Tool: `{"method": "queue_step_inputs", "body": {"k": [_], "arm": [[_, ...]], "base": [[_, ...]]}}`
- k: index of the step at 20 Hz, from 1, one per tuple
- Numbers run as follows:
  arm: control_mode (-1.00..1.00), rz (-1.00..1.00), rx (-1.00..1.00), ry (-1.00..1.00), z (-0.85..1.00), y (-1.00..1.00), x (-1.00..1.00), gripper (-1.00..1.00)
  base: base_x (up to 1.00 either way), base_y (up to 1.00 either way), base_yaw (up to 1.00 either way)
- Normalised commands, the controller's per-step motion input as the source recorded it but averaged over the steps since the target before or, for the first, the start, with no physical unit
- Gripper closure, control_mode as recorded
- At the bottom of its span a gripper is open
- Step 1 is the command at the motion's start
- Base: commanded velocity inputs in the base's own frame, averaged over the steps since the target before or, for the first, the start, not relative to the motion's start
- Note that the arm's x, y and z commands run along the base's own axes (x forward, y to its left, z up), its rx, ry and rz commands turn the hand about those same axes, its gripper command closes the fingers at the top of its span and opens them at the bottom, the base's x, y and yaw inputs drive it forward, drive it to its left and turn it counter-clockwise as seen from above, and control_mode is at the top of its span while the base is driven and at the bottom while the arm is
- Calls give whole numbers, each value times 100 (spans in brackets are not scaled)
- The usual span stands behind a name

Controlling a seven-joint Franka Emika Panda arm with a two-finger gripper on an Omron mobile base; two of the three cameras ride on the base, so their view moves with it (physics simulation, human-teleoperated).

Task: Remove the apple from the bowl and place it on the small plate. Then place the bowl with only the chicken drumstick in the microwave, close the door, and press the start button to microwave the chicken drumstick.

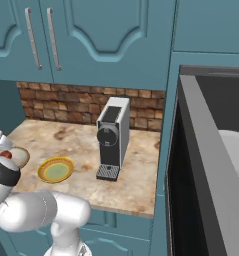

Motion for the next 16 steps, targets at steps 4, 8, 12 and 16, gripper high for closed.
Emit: {"method": "queue_step_inputs", "body": {"k": [4,8,12,16], "arm": [[-100,1,2,0,-8,28,13,-100],[-100,4,1,0,-32,3,10,-100],[-100,4,1,0,-40,8,27,-100],[-100,2,1,0,-27,3,27,-100]], "base": [[0,0,0],[0,0,0],[0,0,0],[0,0,0]]}}
